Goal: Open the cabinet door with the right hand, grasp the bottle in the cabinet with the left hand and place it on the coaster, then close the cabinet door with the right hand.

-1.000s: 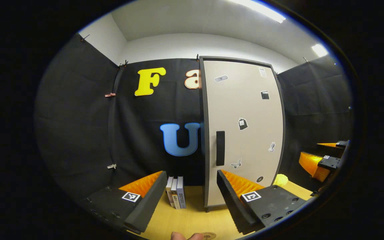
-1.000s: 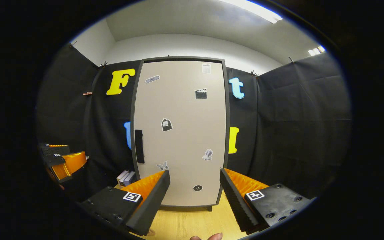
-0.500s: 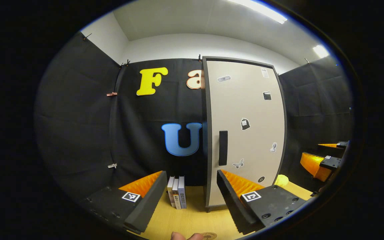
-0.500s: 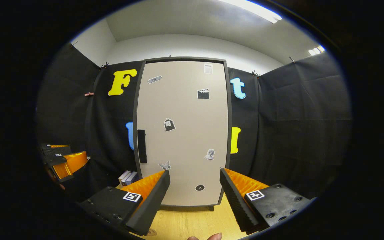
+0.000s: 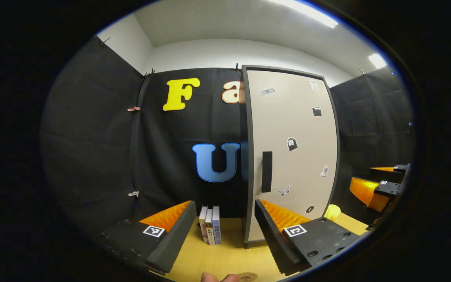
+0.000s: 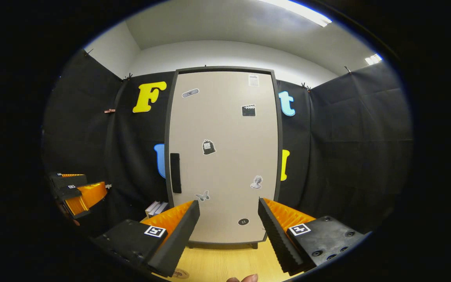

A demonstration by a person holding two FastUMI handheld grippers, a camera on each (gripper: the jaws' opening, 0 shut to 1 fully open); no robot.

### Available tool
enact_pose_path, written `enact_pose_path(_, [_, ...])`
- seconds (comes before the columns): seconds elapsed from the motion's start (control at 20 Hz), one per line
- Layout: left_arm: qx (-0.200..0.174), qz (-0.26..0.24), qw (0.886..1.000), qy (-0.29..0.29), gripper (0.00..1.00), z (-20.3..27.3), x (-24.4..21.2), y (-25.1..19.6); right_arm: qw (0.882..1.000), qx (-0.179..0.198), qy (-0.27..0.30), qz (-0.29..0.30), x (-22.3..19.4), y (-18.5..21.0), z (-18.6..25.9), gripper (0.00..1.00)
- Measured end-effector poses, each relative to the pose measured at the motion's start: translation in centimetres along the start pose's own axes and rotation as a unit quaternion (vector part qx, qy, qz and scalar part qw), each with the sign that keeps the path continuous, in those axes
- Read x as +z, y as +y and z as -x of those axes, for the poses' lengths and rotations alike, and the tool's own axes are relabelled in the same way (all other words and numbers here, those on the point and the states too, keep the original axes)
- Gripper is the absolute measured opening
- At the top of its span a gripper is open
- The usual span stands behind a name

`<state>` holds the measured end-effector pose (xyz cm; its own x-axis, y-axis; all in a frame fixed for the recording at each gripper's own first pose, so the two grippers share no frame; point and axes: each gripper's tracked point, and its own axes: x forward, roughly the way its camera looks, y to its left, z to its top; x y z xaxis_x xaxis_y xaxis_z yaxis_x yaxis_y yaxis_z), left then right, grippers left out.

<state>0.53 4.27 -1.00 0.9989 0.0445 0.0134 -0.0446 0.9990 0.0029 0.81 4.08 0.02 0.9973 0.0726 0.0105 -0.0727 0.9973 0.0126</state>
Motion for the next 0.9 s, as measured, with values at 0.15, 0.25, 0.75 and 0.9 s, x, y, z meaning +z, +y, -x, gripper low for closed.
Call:
enact_pose_path(0.15, [0.003, 0.007, 1.000, 0.002, 0.94, 0.1, -0.3, 1.0, 1.000, 0.007, -0.003, -0.003, 0.4, 1.3, -2.1, 0.98])
enact_pose_path(0.25, [0.006, 0.007, 1.000, 0.004, 0.94, 0.1, -0.6, 1.8, 1.000, 0.016, -0.002, -0.009, 0.4, 2.8, -3.8, 0.97])
enact_pose_path(0.75, [0.031, 0.007, 0.999, 0.020, 0.95, -0.3, -3.0, 6.4, 0.999, 0.038, -0.014, -0.004, -0.8, 11.2, -13.5, 0.98])
enact_pose_path(0.9, [0.044, 0.008, 0.999, 0.031, 0.95, -0.5, -4.0, 8.2, 0.999, 0.039, -0.018, -0.010, -1.0, 13.1, -16.1, 0.97])
